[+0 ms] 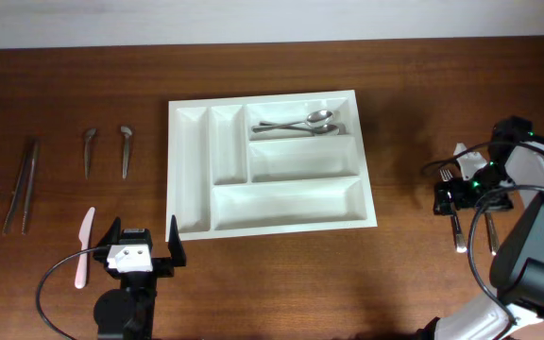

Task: Pack container
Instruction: 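Lower the right gripper and close it on the fork handle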

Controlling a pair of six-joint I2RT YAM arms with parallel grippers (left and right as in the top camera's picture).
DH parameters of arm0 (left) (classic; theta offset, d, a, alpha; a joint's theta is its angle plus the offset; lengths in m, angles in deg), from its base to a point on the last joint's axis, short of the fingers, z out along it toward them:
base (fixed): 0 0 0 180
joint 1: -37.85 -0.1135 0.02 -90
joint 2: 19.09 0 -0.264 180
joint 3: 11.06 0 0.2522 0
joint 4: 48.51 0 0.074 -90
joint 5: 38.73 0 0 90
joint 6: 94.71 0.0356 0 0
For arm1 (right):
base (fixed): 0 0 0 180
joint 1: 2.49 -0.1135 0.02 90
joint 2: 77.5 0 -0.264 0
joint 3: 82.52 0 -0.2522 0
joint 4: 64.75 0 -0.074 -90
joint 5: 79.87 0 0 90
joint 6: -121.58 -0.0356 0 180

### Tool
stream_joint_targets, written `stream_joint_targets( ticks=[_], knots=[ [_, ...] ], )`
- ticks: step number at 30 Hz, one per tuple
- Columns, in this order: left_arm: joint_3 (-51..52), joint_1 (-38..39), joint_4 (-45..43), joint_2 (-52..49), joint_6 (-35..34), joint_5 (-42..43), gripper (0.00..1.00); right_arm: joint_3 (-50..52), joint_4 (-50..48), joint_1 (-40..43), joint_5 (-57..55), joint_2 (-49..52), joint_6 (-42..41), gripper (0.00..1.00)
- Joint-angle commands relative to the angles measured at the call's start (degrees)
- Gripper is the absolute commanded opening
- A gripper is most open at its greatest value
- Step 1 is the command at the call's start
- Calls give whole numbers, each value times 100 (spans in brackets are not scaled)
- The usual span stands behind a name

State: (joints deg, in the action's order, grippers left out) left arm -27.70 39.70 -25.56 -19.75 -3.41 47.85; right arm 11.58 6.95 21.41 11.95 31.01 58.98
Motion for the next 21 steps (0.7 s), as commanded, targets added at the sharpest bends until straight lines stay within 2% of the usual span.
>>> stream_joint_targets(
  ticks=[1,21],
  knots=[
    [20,-26,2,33,87,17,99,26,-39,-37,94,195,0,99],
    [20,-26,2,33,87,17,99,26,-275,-37,94,538,-127,99]
  ],
)
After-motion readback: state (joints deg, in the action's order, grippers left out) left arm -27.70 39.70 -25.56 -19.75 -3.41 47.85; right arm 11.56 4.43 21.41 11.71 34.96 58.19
